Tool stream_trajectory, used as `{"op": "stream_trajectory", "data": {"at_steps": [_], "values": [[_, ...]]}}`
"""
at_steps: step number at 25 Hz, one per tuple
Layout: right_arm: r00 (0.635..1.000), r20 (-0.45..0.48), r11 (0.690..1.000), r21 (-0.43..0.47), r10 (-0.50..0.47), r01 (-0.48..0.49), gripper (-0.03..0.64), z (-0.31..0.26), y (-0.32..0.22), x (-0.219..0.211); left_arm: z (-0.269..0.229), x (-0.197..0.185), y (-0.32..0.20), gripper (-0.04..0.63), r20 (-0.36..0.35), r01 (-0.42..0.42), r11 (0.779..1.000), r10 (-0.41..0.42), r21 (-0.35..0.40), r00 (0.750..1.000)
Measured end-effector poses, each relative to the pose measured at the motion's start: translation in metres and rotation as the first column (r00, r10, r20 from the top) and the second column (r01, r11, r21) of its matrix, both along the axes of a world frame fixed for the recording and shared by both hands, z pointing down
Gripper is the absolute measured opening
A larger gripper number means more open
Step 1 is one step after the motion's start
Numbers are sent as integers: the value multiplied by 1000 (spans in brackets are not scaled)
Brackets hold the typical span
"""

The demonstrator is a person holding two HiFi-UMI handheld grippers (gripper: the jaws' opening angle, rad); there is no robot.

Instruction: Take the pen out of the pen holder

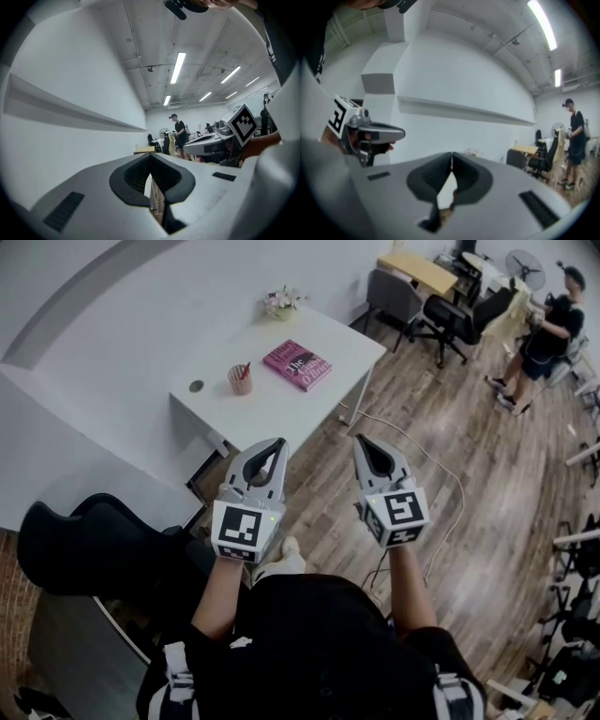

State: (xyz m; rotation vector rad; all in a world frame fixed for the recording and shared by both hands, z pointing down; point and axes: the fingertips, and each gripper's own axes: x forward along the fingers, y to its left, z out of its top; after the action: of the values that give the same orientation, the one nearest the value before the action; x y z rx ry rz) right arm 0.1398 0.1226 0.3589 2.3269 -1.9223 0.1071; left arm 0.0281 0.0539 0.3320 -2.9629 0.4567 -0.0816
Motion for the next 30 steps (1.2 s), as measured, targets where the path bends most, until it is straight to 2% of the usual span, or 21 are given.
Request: {"op": "stream_trajectory", "data": {"at_steps": [9,15,30], "values": [[1000,-3,1000,-16,-8,8,35,-1,-77,6,2,5,-79,18,-15,19,998,-19,-54,1000],[1000,-17,1000,-22,-14,14,35,2,-116,8,7,7,-122,18,-14,21,999,-22,-31,1000],[997,3,996,-44,-76,77,35,10,-166,10,19,3,-164,18,18,78,996,-78,-53,997]]}}
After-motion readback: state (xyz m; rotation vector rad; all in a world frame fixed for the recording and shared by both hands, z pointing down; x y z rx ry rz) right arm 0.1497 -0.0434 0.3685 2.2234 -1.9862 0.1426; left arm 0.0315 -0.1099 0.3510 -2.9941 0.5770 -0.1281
